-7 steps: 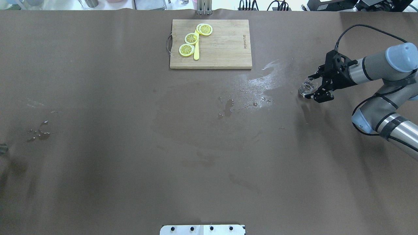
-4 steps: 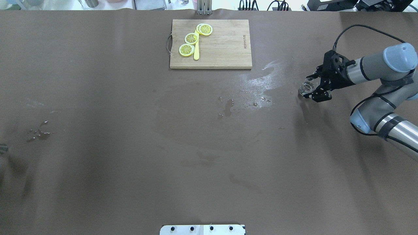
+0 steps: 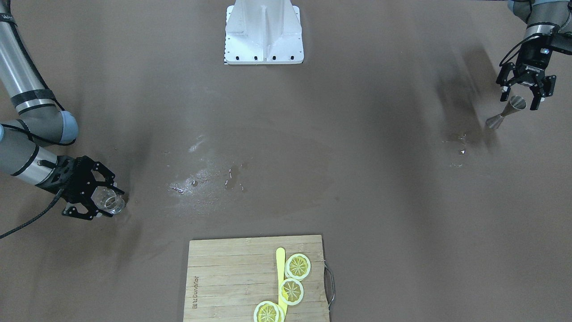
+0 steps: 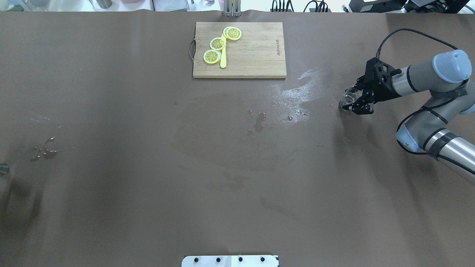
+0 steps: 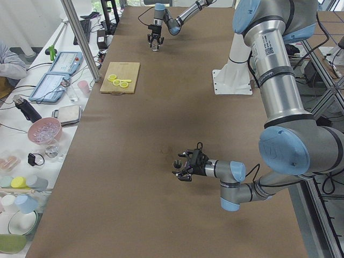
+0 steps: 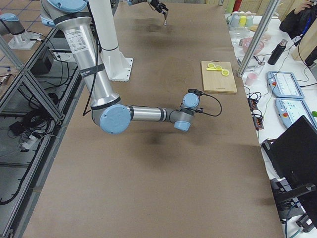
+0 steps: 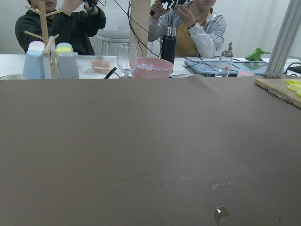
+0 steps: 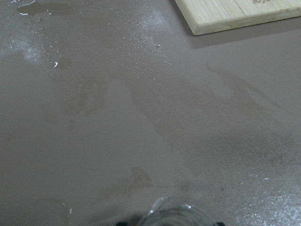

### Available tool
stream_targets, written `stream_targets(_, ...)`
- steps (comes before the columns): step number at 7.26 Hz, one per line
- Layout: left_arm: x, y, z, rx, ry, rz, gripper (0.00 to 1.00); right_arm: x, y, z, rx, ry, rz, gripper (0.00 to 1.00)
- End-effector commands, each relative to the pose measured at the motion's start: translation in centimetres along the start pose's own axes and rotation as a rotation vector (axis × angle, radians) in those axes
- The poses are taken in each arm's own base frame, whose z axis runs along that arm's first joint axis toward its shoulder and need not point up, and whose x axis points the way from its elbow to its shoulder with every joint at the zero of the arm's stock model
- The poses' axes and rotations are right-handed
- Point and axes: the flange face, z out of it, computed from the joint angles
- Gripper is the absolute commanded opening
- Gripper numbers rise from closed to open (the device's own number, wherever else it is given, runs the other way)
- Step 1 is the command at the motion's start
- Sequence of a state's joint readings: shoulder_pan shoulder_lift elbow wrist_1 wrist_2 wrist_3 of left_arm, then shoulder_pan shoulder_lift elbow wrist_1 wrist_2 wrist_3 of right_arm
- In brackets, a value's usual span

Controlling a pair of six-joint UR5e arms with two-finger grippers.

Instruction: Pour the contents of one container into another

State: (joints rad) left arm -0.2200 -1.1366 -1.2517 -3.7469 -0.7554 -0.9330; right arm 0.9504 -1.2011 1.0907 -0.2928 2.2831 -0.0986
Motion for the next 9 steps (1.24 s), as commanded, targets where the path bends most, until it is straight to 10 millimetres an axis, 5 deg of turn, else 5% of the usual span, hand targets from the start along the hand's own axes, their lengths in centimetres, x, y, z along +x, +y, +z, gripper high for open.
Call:
stream_targets(1, 2.3, 3.2, 0.4, 0.069, -0.026, 0.019, 0.99, 0.0, 0.1, 0.0, -0.001, 0.000, 0.003, 0.67)
stream_targets(6, 2.8, 5.8, 0.7, 0.076, -0.038, 0.057, 0.98, 0.2, 0.2, -0.3, -0.002, 0.000, 0.009, 0.65)
stream_targets(9, 3.5, 8.1, 1.4, 0.129, -0.149, 0.036, 0.98, 0.3, 0.2, -0.4, -0.002, 0.003, 0.008, 0.45)
